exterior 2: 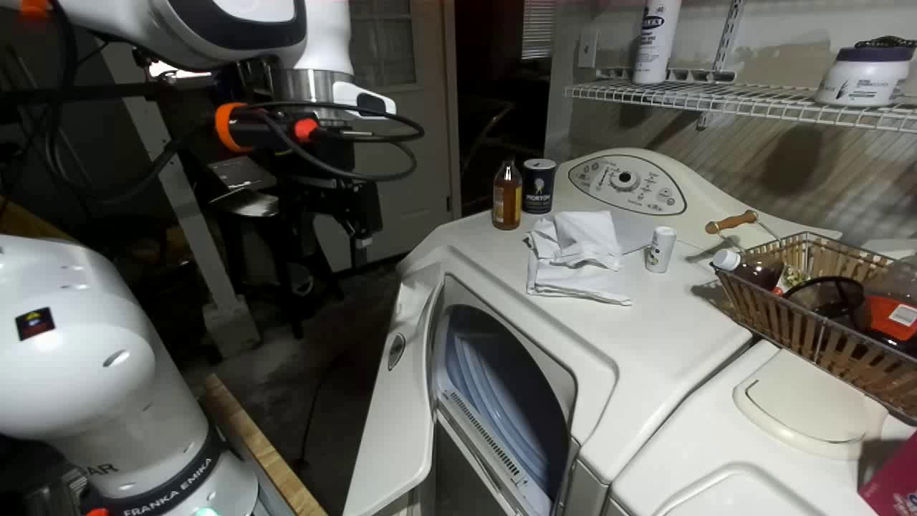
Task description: Pick up the towel and put it in the washing machine
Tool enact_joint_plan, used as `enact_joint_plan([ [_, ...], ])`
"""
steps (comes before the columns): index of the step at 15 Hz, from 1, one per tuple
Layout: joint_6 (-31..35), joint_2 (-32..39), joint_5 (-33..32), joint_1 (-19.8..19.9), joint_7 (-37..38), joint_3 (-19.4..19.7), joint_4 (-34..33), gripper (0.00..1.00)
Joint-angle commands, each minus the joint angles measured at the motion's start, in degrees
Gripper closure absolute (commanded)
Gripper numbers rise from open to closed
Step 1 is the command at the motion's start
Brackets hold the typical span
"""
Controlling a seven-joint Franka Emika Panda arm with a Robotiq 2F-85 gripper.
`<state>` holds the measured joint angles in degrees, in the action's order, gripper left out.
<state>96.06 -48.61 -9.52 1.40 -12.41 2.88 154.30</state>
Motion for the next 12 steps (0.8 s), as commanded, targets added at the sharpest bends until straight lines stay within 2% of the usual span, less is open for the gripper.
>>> enact_joint_plan([
  [1,-0.2,0.0,-0.4,-0.8,0.5,0.7,-0.1,0.0],
  [10,-0.2,0.0,-0.4,-0.8,0.5,0.7,-0.1,0.0],
  [12,5.4,3.3,2.9,-0.8,2.4,2.3,-1.7,0.0],
])
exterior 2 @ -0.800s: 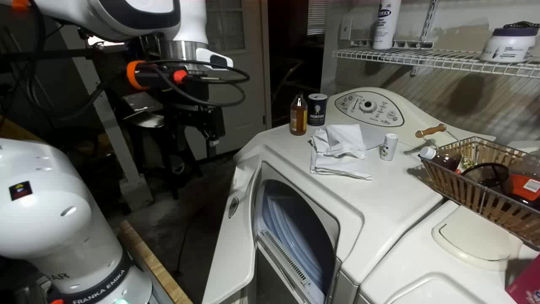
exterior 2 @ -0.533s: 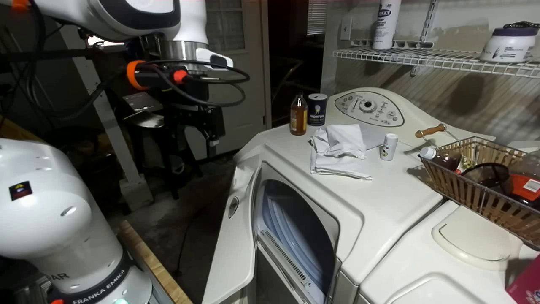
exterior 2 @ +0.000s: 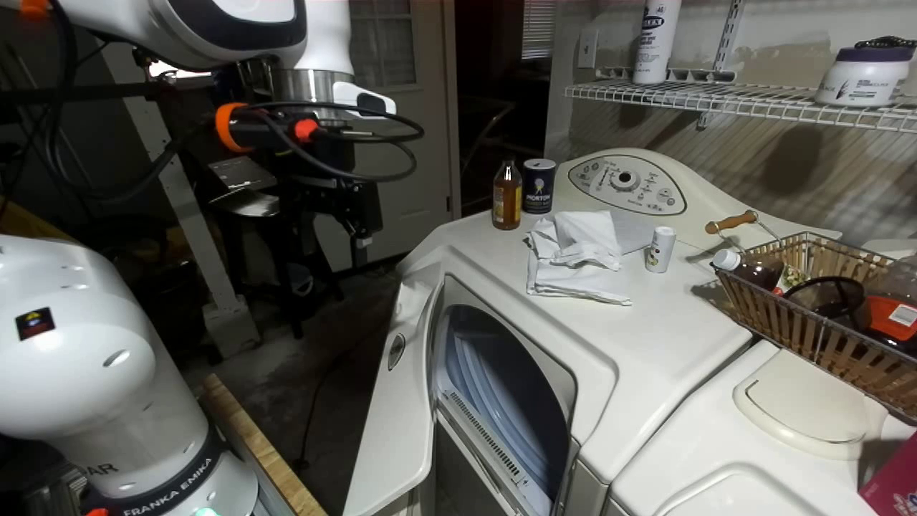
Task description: Pick up the towel and put it in the washing machine
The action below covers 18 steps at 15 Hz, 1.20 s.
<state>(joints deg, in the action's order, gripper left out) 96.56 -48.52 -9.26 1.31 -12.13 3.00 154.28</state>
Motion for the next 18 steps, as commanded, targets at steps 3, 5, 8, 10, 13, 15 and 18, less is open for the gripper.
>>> enact_joint_plan([
  [3,13.9,10.1,7.4,0.3,4.8,4.8,-5.0,0.0],
  [5,20.7,14.9,9.4,1.3,7.2,5.8,-7.1,0.0],
  [8,29.4,23.5,11.8,2.5,13.5,4.8,-11.7,0.0],
  [10,33.2,29.4,13.6,3.0,18.1,4.1,-15.9,0.0],
  [13,35.9,38.3,13.2,4.2,27.0,2.5,-23.6,0.0],
  [15,37.4,43.6,11.9,5.0,33.4,1.8,-28.7,0.0],
  [18,37.3,50.6,10.5,5.5,42.3,2.4,-36.0,0.0],
])
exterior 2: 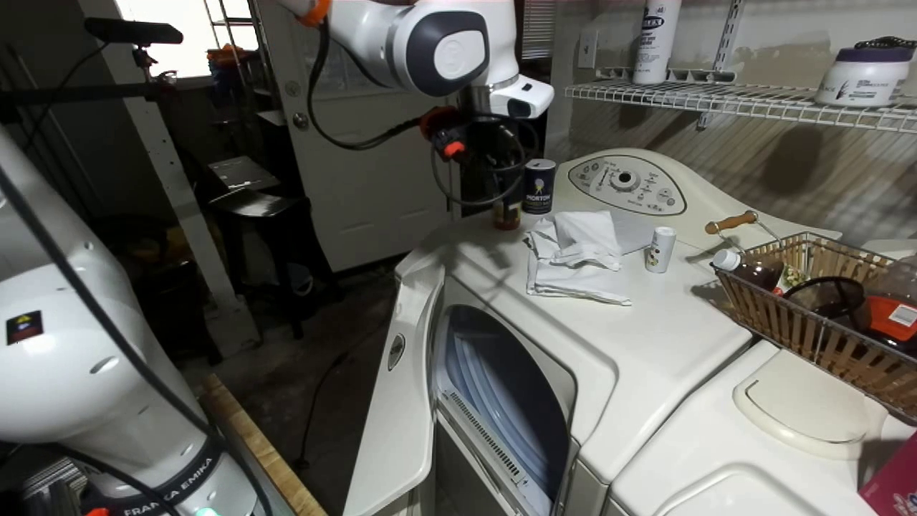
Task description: Pick up the towel and put it in the washing machine
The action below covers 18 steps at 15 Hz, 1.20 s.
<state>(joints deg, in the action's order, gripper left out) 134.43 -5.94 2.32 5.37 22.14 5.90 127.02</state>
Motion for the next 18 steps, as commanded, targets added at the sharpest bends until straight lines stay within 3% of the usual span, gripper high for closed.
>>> enact_joint_plan([
  [1,-0.6,9.8,-0.8,1.3,10.2,-0.1,-10.7,0.0],
  [3,2.2,12.3,2.4,0.8,7.7,0.5,-13.4,0.0],
  [4,0.8,8.7,0.5,0.5,7.4,0.6,-8.9,0.0],
  [13,1.0,9.7,0.5,0.4,7.4,0.7,-9.8,0.0],
  [18,-0.5,16.0,-4.8,-1.0,18.4,0.9,-17.2,0.0],
])
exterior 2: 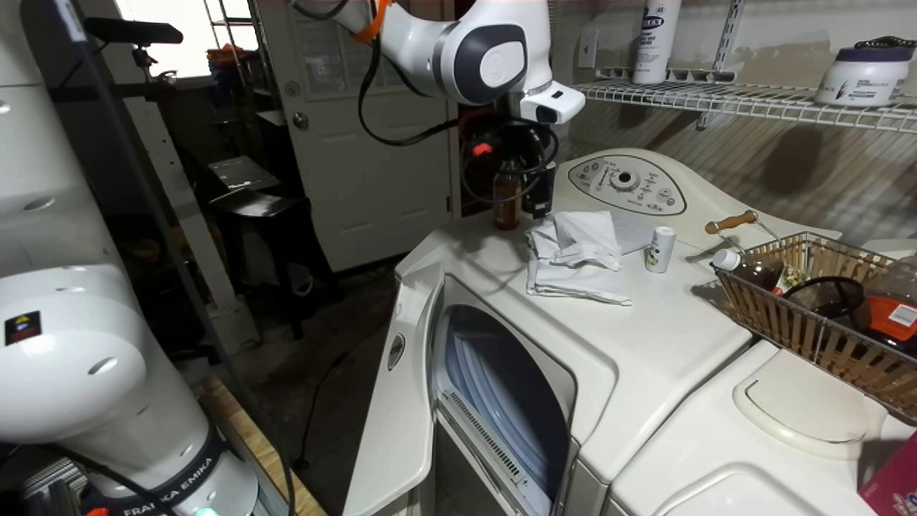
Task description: Pick up the towel and put it in the washing machine
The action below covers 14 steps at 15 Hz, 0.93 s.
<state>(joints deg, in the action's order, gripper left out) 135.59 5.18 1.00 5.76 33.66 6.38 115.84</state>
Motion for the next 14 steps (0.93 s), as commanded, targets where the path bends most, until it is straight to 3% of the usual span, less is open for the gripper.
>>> enact_joint_plan([
  [1,-2.2,6.8,-5.1,-2.0,9.7,0.5,-8.1,0.0],
  [6,-5.2,17.1,-13.2,-6.3,22.3,1.9,-19.3,0.0],
  [14,-9.8,34.4,-22.7,-13.3,34.0,7.4,-39.8,0.0],
])
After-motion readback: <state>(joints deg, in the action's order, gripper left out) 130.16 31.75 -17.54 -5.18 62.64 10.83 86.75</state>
